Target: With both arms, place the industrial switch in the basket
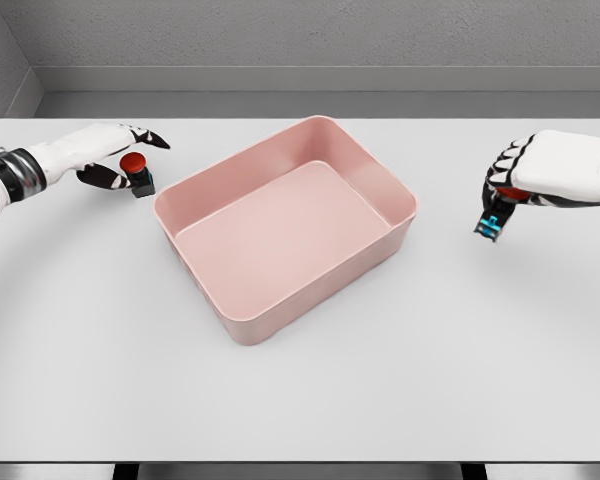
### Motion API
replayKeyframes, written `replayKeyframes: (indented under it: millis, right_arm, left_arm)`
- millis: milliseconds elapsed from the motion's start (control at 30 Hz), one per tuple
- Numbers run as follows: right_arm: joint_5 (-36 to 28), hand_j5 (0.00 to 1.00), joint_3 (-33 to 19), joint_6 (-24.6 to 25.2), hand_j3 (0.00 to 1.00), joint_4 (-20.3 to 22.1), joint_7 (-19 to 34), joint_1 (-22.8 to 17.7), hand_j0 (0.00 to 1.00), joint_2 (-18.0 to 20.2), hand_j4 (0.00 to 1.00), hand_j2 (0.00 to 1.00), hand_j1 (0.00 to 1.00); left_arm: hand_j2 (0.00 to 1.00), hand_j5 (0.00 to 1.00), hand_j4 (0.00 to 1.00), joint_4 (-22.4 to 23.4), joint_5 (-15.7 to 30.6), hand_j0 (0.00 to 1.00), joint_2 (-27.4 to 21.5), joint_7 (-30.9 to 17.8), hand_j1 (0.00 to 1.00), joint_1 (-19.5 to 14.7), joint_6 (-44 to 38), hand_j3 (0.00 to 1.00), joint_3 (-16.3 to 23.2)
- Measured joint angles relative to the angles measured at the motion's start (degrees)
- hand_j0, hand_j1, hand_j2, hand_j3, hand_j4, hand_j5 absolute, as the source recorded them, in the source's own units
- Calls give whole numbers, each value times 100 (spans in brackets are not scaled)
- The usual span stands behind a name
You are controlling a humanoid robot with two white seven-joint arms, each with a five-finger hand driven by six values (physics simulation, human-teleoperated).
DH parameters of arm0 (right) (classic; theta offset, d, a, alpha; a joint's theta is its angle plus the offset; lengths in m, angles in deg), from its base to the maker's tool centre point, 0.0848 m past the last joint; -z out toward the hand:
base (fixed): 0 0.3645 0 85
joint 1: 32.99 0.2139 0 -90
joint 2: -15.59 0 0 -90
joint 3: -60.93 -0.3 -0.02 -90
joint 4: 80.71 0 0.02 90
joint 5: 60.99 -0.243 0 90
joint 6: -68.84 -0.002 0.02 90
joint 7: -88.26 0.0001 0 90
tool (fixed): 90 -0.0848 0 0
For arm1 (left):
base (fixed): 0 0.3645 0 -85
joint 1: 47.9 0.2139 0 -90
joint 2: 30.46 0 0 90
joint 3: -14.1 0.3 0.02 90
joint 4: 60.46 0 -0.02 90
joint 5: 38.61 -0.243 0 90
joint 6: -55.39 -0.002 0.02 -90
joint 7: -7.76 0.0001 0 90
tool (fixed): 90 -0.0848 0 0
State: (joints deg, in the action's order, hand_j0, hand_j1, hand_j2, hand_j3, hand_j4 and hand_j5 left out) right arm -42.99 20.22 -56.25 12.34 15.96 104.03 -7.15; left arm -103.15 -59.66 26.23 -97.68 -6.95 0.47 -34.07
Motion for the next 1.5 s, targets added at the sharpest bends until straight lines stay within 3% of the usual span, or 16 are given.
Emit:
replayKeyframes:
  millis: [367,1033,1267,1333,1367,1400,1500]
  right_arm:
    - [-8,50,-1,0,50,34,7,404,50,-441,50,50,50]
    - [40,50,26,-5,50,23,385,1072,50,-2017,50,50,50]
    - [96,52,62,-8,52,-84,620,1107,52,-2660,52,52,52]
    - [166,61,68,-8,61,-215,679,1116,61,-2893,61,61,61]
    - [180,76,68,-8,76,-283,705,1125,76,-2998,76,76,76]
    - [195,100,66,-8,100,-358,721,1151,100,-3104,100,100,100]
    - [211,100,75,-8,100,-493,745,1143,100,-3301,100,100,100]
  left_arm:
    - [48,48,48,-8,3,48,3,-83,48,0,0,48,4]
    - [48,48,48,-32,10,48,98,-231,48,-246,3,48,5]
    - [48,48,48,-46,18,48,123,-242,48,-360,2,48,4]
    - [48,48,48,-53,13,48,124,-247,48,-378,3,48,6]
    - [48,48,48,-55,15,48,124,-254,48,-404,3,48,5]
    - [48,48,48,-59,19,48,125,-260,48,-413,2,48,4]
    - [48,48,48,-65,11,48,126,-274,48,-457,4,48,7]
